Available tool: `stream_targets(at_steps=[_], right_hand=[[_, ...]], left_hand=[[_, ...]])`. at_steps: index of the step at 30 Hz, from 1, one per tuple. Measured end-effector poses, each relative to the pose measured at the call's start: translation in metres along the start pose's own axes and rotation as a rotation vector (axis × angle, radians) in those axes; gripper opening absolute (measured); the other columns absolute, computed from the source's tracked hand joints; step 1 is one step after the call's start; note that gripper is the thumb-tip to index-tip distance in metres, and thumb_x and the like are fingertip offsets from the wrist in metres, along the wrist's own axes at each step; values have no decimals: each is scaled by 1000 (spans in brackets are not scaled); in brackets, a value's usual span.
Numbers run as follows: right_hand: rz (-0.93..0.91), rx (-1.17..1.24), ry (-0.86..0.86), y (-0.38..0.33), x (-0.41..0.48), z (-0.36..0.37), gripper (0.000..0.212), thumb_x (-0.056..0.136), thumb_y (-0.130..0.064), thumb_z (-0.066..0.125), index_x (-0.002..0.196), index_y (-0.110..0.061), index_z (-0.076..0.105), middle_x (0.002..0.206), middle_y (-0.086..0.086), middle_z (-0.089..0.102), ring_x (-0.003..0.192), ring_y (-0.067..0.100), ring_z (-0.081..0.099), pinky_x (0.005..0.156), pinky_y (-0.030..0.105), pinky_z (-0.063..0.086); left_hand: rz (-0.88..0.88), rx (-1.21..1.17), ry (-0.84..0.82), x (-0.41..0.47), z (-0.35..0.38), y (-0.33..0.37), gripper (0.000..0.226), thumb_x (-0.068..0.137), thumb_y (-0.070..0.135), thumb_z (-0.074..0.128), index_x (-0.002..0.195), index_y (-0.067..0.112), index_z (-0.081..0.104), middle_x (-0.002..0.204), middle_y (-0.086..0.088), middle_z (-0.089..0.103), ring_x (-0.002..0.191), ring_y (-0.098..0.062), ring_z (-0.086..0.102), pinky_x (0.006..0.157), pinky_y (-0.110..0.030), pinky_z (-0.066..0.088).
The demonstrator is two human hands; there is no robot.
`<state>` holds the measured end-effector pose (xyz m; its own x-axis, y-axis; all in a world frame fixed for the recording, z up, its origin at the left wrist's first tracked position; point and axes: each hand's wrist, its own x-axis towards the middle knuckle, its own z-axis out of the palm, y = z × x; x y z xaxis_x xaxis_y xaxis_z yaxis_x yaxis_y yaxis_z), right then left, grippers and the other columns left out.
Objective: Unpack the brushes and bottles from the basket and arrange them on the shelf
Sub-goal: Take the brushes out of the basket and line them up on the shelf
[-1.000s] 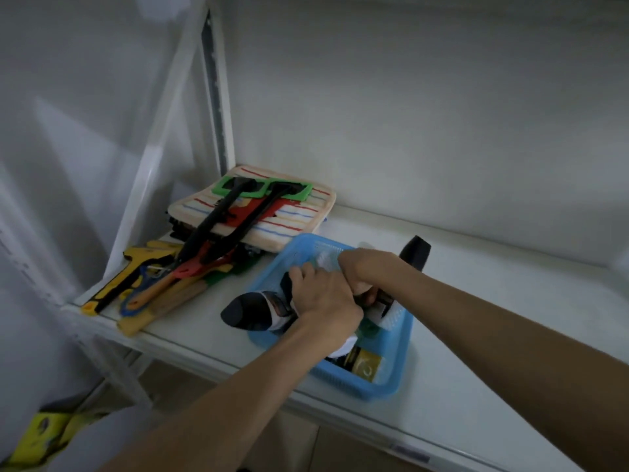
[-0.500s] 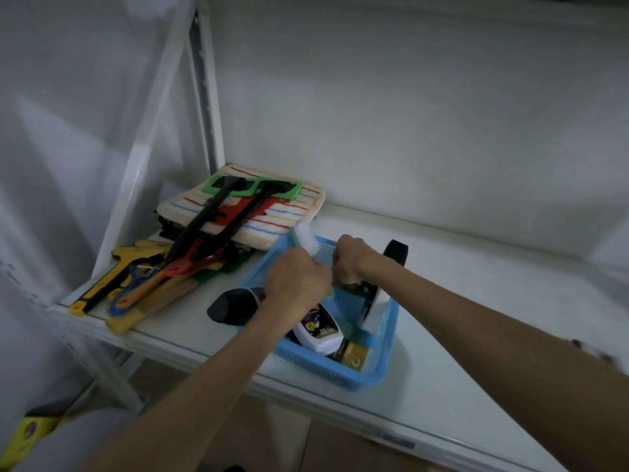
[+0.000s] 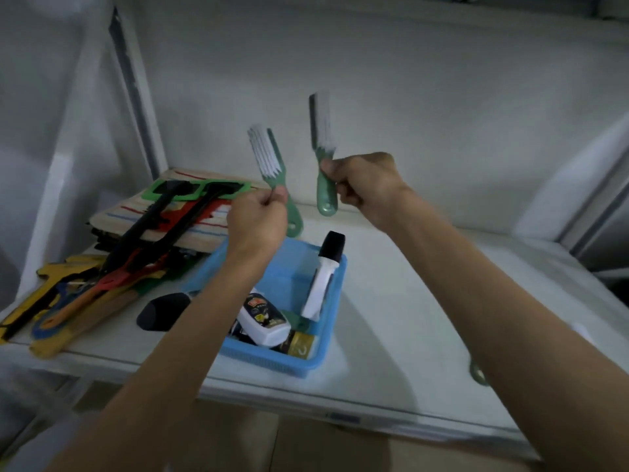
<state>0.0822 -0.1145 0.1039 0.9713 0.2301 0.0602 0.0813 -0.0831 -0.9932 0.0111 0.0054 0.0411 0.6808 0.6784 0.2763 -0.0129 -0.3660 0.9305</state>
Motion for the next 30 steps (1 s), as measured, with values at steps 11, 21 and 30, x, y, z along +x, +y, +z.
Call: stream_targets(at_steps=[11,21,30], right_hand=[[410,-376,450,147,-92,-157,21,72,-11,76,62,1,62,58,14,57,51,21,54,51,32,47],[349,-608,442,173,-94,-165,11,77,-8,66,76,1,60,75,16,61,61,24,56,39,18,31],[324,-847,427,173,-93,-159,22,79,-14,74,82,2,60,79,19,59,56,21,45,39,17,23]], left_hand=[[-125,369,-699,-122,124,-13,31,91,31,55,93,4,69,97,-14,71,91,-30,69,65,-27,50],[-110,441,-725,-151,166,-24,25,85,27,68,94,4,65,97,-14,70,84,-30,69,53,-26,50],[-41,434,-696,-159,165,-32,19,84,18,66,98,5,68,101,-15,69,79,-28,66,56,-28,51]])
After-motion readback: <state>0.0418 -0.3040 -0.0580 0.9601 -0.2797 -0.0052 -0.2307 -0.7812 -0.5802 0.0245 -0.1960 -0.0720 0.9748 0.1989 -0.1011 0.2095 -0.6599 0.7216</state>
